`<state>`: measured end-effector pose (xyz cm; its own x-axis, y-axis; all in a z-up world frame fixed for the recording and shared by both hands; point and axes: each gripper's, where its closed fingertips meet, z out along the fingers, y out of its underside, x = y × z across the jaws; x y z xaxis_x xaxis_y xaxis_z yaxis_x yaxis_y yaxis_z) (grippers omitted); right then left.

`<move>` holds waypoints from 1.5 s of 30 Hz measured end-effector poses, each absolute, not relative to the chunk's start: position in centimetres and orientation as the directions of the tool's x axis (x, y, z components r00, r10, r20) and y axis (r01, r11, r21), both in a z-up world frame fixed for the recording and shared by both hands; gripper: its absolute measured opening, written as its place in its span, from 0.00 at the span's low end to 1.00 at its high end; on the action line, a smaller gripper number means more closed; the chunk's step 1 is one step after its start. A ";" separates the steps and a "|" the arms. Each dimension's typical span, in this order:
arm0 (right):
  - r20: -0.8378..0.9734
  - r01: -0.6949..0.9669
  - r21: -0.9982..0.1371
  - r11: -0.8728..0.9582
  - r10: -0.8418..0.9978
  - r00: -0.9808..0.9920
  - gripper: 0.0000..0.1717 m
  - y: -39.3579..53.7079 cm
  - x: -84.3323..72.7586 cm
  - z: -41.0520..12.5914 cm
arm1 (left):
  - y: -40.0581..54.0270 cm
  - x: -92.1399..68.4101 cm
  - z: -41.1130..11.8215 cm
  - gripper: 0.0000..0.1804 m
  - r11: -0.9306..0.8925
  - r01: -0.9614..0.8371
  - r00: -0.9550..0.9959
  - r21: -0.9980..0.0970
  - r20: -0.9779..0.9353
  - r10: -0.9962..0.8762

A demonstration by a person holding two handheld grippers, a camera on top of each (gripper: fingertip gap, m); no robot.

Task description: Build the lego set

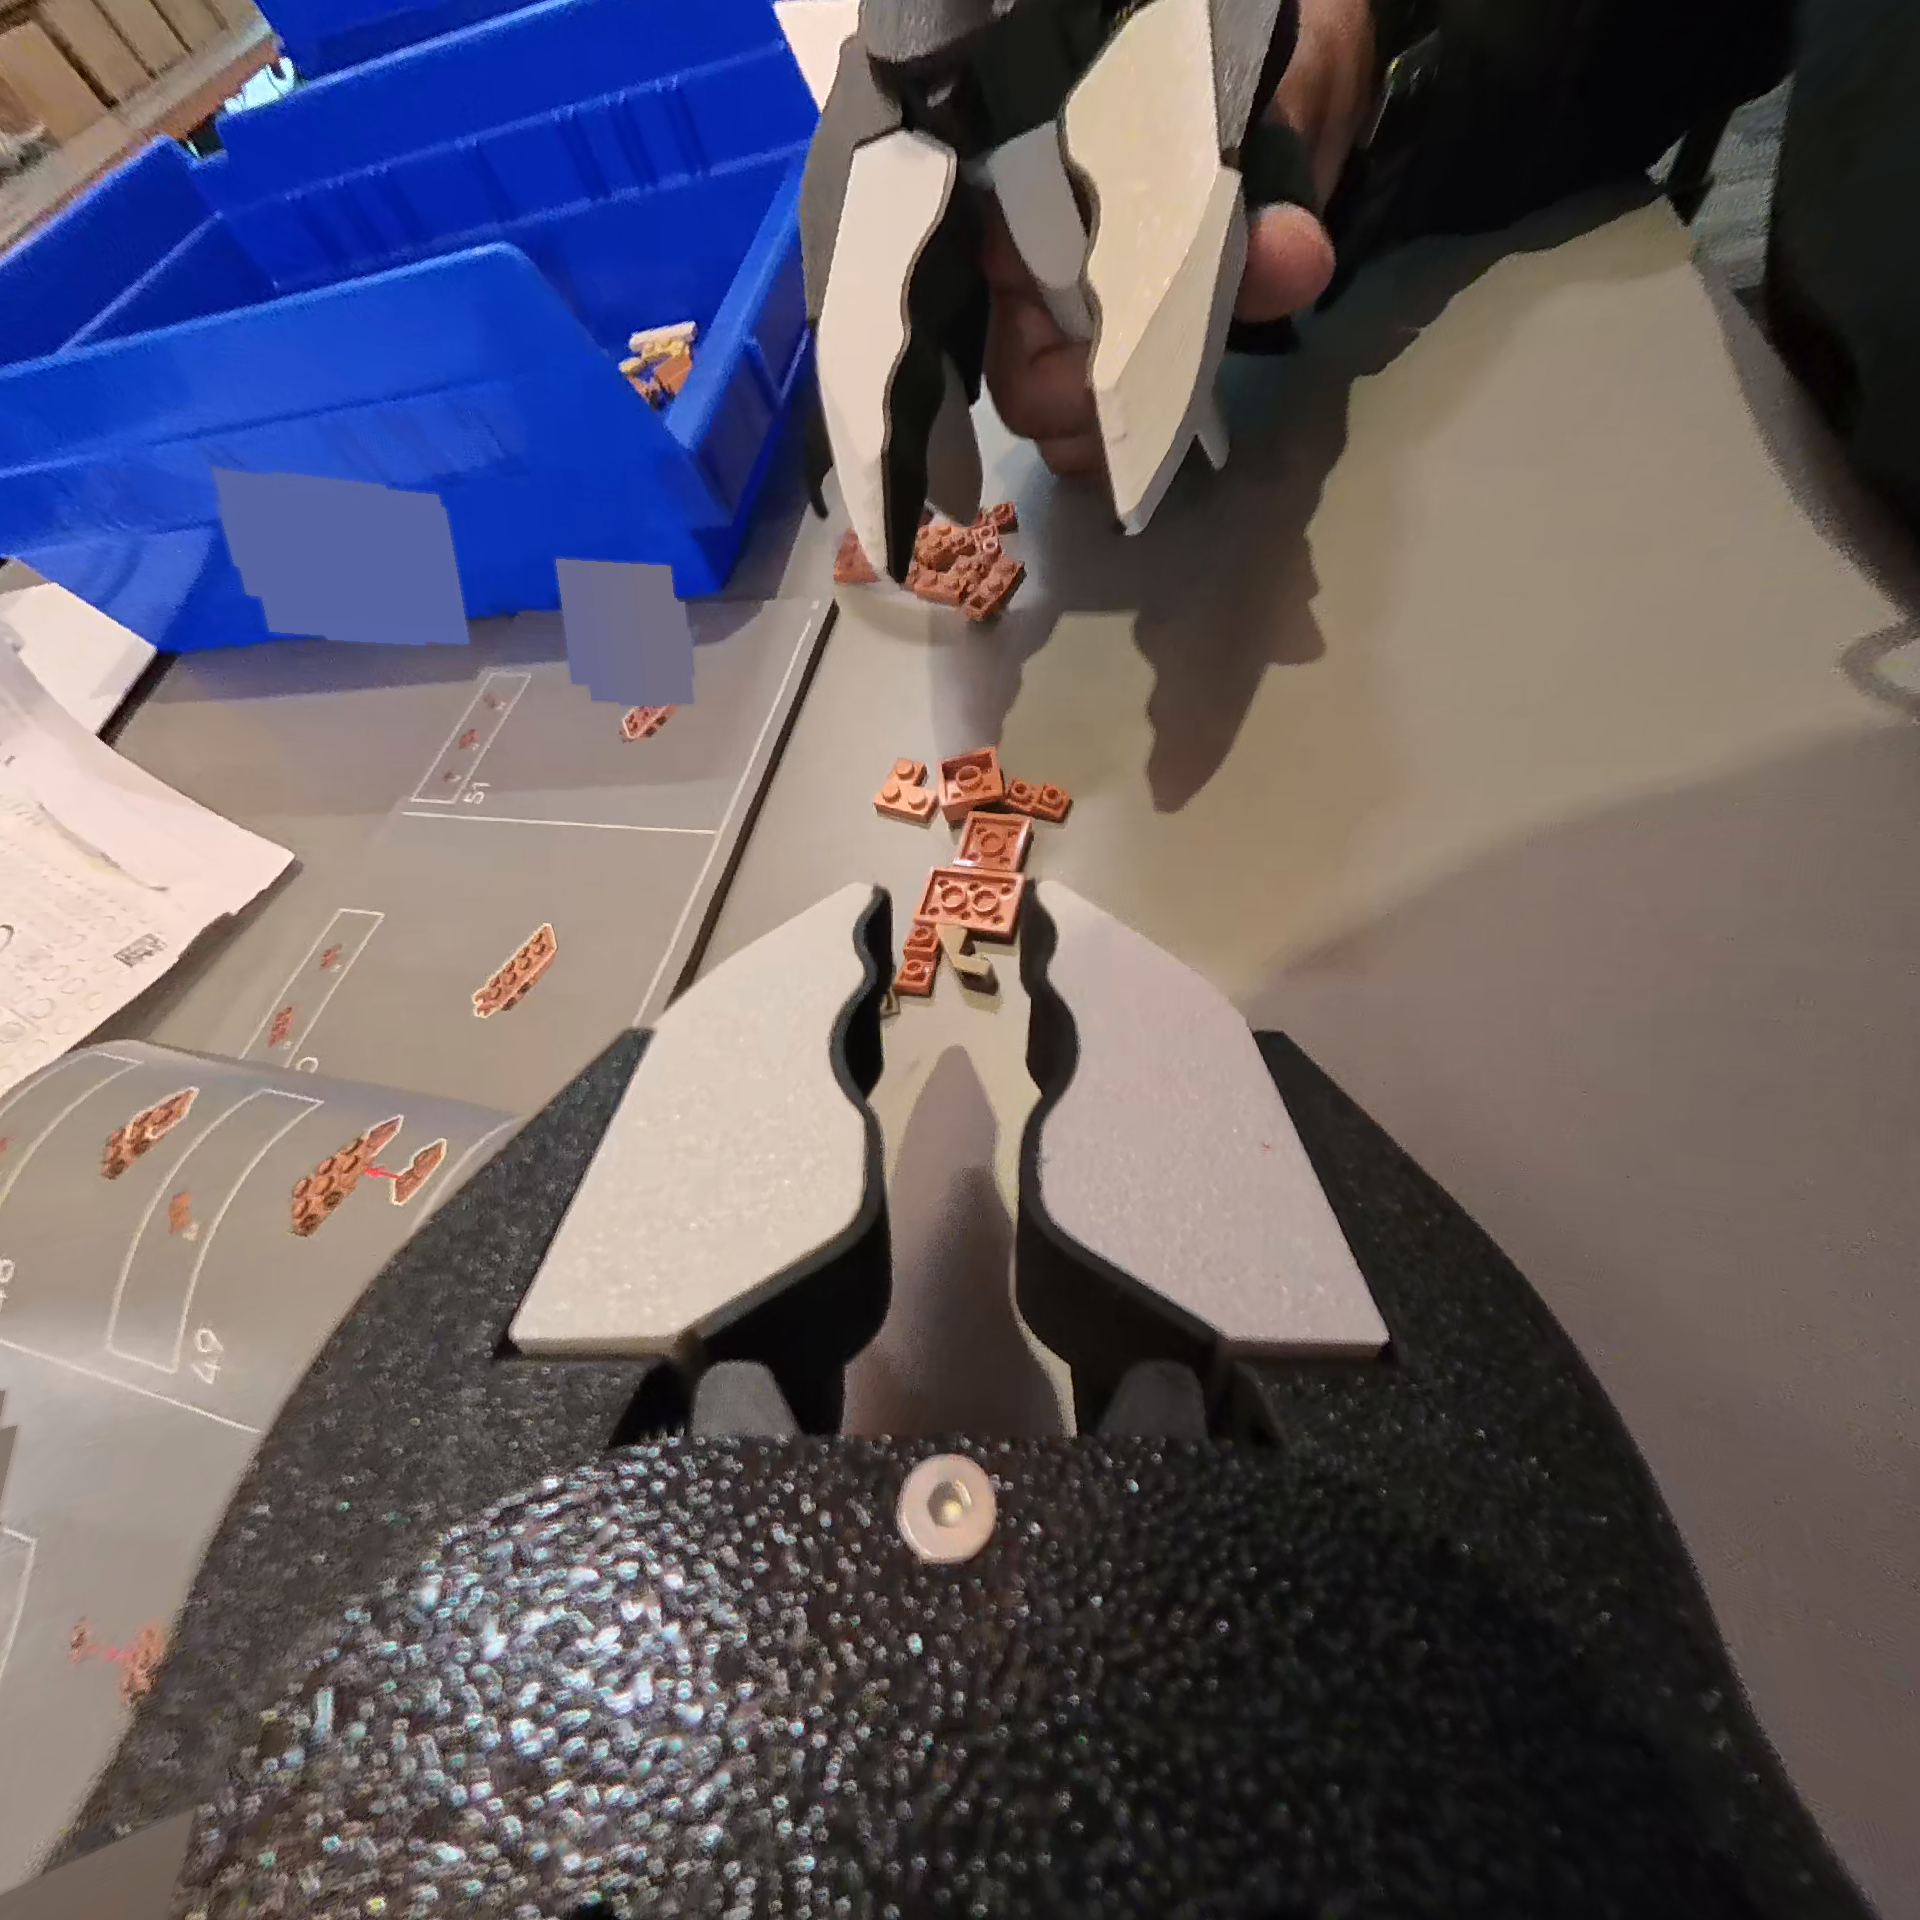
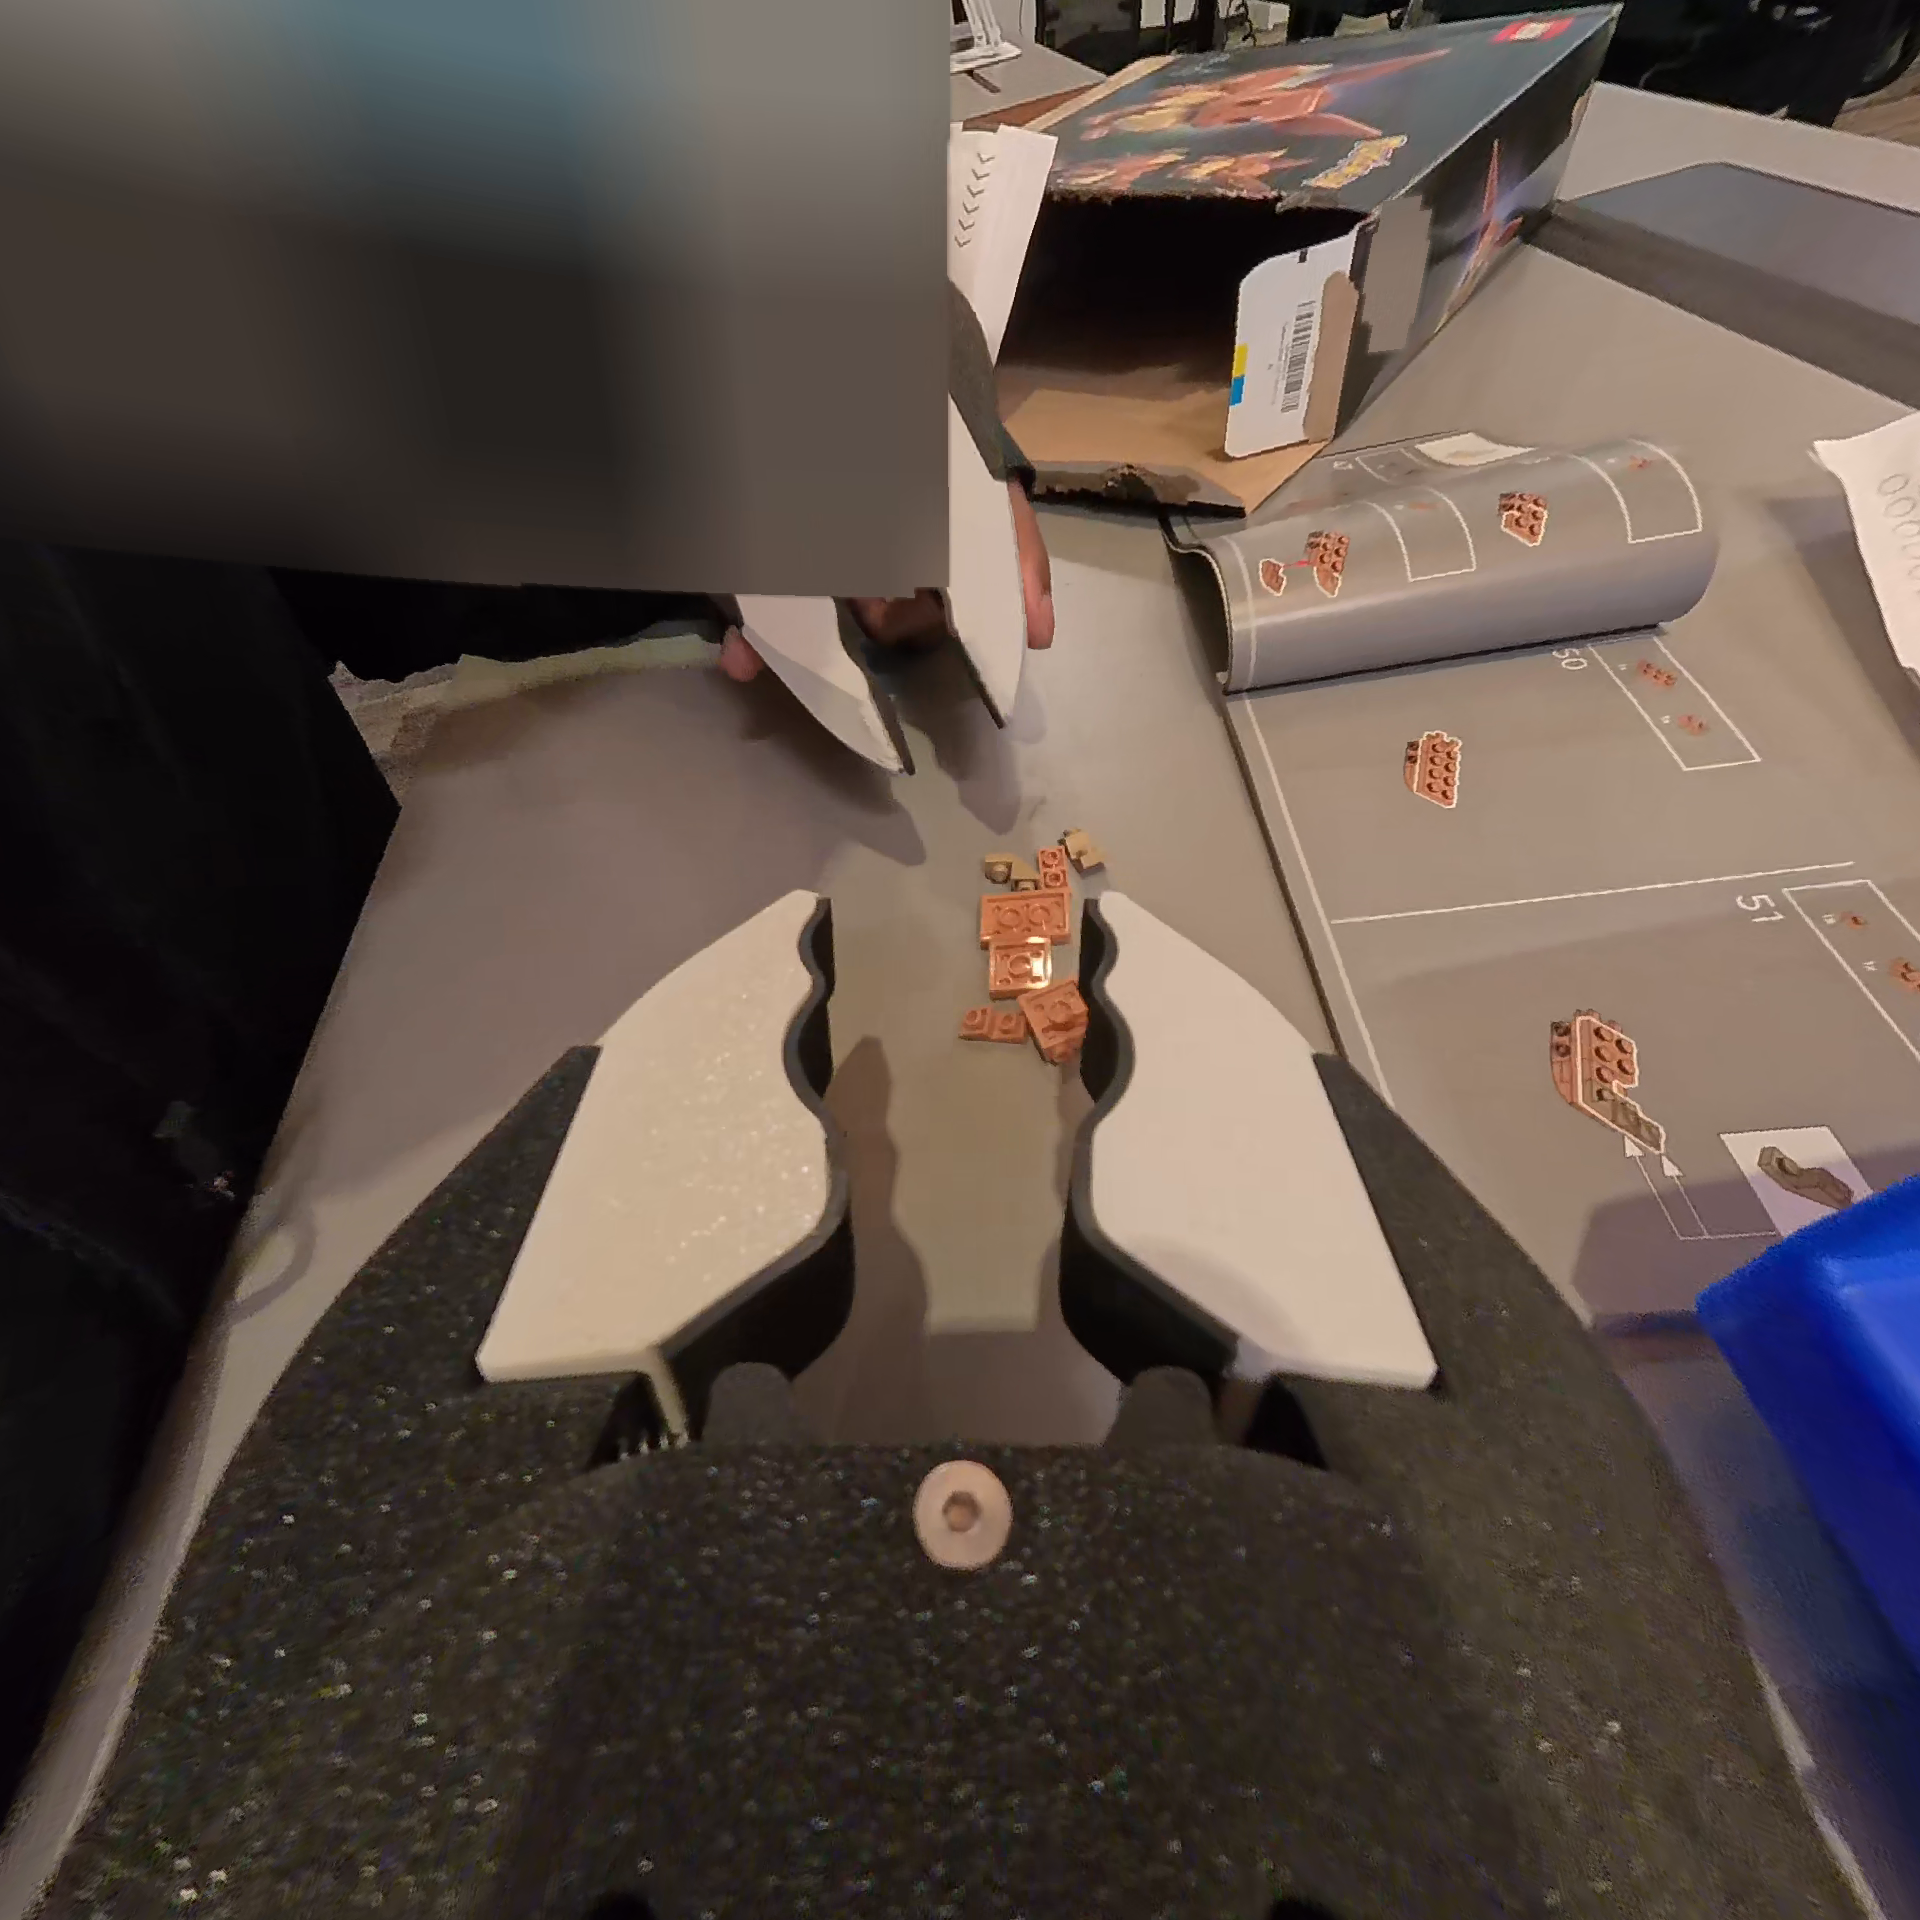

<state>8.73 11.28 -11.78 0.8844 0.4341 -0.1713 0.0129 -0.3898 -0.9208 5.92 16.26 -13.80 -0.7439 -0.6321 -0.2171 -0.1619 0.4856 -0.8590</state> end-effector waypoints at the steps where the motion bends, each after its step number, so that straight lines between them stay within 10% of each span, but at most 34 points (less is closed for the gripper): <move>1: -0.176 0.012 -0.915 -0.403 0.425 0.888 0.26 11.2 8.9 -11.9 | 16.3 6.0 -14.0 0.13 0.490 -0.179 -0.742 -0.853 -0.210 -0.637; 13: -0.190 0.043 -0.850 -0.526 0.382 0.904 0.26 10.6 9.5 -13.7 | 15.7 6.4 -17.0 0.05 0.686 -0.226 -0.743 -0.692 -0.334 -0.580; 45: -0.076 0.229 -0.671 -0.706 0.372 0.925 0.09 12.6 9.8 -17.8 | 16.1 6.1 -15.5 0.09 0.623 -0.180 -0.714 -0.762 -0.334 -0.615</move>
<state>9.83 12.60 -17.77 0.9251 0.3721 -0.0760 0.2287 -0.7055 -0.6707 6.15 16.12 -15.53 -0.7143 -0.6151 -0.3338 -0.1803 0.6226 -0.7615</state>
